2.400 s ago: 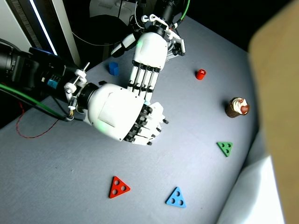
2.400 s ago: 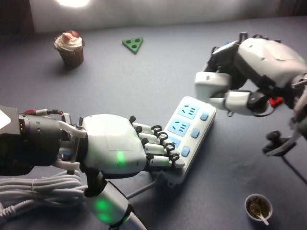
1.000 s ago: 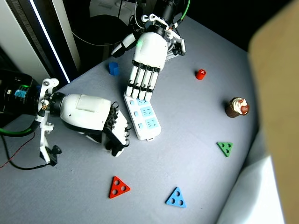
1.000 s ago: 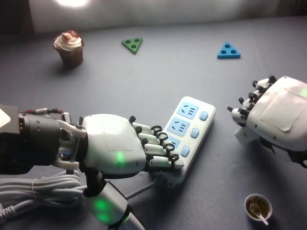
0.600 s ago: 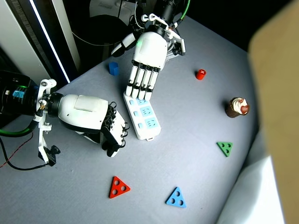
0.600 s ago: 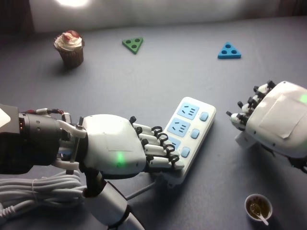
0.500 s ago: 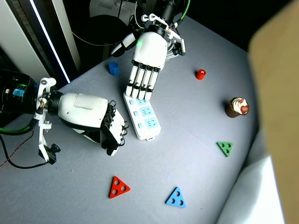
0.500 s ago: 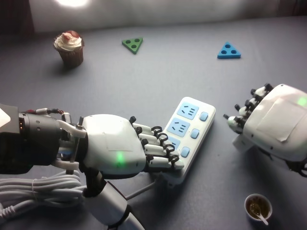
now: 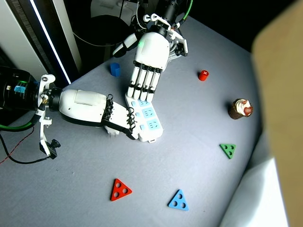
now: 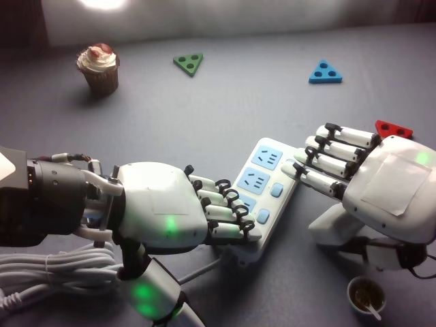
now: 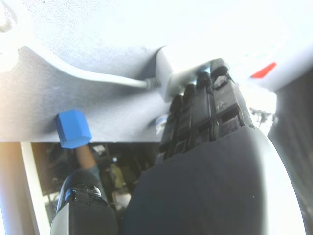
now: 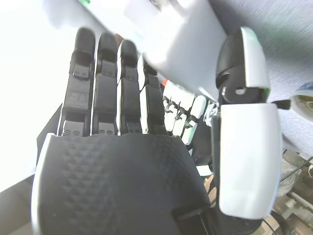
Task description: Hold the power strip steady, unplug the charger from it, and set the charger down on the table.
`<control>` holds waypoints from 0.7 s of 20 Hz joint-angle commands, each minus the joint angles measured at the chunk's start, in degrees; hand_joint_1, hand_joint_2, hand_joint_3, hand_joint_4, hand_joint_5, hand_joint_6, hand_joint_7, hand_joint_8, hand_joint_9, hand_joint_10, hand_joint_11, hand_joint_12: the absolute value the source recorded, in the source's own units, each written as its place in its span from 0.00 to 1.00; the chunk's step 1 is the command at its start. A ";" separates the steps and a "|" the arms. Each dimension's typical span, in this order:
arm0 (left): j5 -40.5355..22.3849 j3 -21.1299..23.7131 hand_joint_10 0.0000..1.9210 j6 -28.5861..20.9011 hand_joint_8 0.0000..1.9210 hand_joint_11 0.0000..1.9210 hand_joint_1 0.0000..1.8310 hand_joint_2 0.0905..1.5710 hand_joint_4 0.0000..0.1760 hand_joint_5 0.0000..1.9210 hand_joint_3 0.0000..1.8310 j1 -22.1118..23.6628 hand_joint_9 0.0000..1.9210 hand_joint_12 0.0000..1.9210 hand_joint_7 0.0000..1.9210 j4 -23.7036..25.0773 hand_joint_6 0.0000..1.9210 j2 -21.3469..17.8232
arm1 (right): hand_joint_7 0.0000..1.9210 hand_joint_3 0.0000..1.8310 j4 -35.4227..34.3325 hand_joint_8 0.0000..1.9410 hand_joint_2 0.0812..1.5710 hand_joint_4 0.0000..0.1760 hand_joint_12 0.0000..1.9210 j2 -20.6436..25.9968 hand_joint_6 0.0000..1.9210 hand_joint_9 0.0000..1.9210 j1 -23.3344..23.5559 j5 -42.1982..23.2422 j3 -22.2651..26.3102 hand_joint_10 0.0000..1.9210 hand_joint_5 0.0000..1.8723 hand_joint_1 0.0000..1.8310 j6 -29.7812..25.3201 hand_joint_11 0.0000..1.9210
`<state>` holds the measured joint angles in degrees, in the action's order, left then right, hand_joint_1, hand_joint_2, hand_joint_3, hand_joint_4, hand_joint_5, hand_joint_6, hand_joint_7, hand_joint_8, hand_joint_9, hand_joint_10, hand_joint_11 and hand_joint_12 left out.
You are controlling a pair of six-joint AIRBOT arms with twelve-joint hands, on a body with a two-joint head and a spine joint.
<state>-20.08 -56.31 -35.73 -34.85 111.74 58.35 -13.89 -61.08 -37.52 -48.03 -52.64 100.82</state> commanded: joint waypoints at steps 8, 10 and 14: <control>-2.75 0.22 0.00 -0.20 0.00 0.07 0.00 0.56 0.00 0.06 0.00 0.02 0.07 0.01 0.07 0.24 0.00 0.11 | 0.08 0.00 -6.88 0.00 0.56 0.00 0.06 3.42 0.00 0.09 1.96 -10.91 -0.13 0.00 0.05 0.35 -19.08 0.08; -2.79 0.22 0.00 -0.20 0.00 0.07 0.00 0.55 0.00 0.06 0.00 0.02 0.07 0.01 0.07 0.29 0.00 0.11 | 0.06 0.01 -6.83 0.00 0.58 0.00 0.05 5.98 0.00 0.07 1.71 -8.85 0.60 0.00 0.03 0.26 -22.18 0.06; -2.79 0.18 0.00 -0.20 0.00 0.07 0.00 0.55 0.00 0.06 0.00 0.30 0.06 0.01 0.06 0.22 0.00 0.11 | 0.08 0.00 -6.83 0.01 0.58 0.00 0.06 11.50 0.01 0.09 0.50 -7.04 1.91 0.01 0.04 0.16 -26.47 0.08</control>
<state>-20.40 -56.29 -35.75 -34.50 111.92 58.30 -21.30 -49.74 -37.34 -48.40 -50.48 74.28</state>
